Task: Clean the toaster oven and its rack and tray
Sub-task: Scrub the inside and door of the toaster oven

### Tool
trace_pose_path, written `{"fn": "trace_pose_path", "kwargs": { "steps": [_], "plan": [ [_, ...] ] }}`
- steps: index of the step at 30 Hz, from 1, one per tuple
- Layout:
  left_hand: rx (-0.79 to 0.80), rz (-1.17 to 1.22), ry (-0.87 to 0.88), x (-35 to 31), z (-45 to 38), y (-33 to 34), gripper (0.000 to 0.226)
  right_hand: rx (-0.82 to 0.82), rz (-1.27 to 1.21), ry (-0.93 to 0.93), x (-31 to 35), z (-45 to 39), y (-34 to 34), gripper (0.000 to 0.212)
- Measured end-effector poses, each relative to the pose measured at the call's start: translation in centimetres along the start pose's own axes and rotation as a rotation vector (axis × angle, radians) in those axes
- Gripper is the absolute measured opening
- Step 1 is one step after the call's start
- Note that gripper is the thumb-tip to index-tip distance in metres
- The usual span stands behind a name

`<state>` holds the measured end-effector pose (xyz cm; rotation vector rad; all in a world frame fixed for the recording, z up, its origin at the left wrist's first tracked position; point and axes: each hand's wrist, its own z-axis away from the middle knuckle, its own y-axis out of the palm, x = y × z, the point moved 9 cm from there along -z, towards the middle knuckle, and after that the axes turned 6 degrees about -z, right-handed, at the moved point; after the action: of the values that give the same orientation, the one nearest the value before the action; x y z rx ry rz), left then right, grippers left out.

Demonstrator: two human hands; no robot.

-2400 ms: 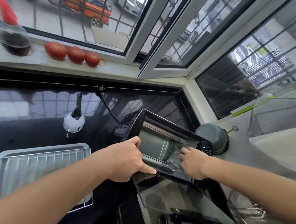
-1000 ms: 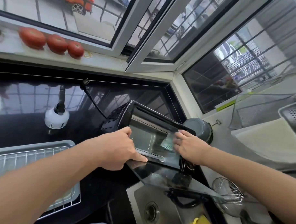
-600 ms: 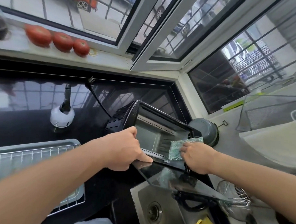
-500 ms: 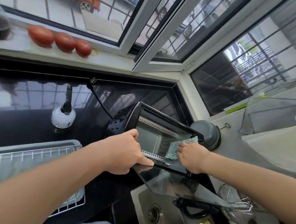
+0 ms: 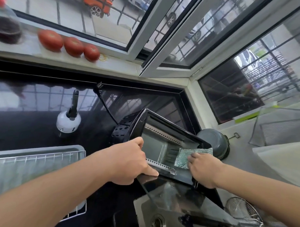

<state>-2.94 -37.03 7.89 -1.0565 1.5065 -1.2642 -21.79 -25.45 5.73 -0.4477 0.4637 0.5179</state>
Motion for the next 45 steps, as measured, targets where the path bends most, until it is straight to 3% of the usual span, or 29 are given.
{"fn": "trace_pose_path", "kwargs": {
  "steps": [6, 9, 12, 15, 22, 29, 35, 42, 45],
  "plan": [
    [0.001, 0.033, -0.004, 0.2, -0.2, -0.1, 0.072, 0.171, -0.041, 0.044, 1.7, -8.4, -0.9, 0.036],
    [0.002, 0.026, 0.002, -0.1, -0.1, 0.4, 0.071, 0.271, -0.104, 0.056, 2.3, -11.5, 0.2, 0.046],
    [-0.008, 0.045, -0.017, 0.1, -0.1, 0.4, 0.068, 0.269, -0.198, 0.092, 2.1, -12.9, -0.2, 0.053],
    [0.018, 0.064, -0.026, 0.4, -0.3, 0.4, 0.07, 0.275, -0.269, 0.077, 2.2, -12.0, -1.1, 0.038],
    [0.038, 0.064, -0.031, 0.2, -0.2, 0.1, 0.074, 0.192, -0.134, 0.122, 1.2, -5.2, -0.6, 0.041],
    [0.015, 0.046, -0.034, 0.0, -0.3, 0.2, 0.072, 0.267, -0.207, 0.079, 2.5, -11.9, -1.1, 0.044],
    [0.031, 0.082, -0.049, 0.5, -0.3, 0.5, 0.067, 0.297, -0.217, -0.01, 2.1, -8.5, -1.2, 0.028],
    [0.019, 0.07, -0.03, 0.3, -0.4, 0.8, 0.066, 0.354, -0.289, -0.004, 2.6, -10.9, -1.3, 0.037],
    [0.019, 0.044, -0.057, 0.8, -0.7, 0.4, 0.069, 0.278, -0.241, -0.011, 2.9, -13.3, -3.2, 0.04]
  ]
}}
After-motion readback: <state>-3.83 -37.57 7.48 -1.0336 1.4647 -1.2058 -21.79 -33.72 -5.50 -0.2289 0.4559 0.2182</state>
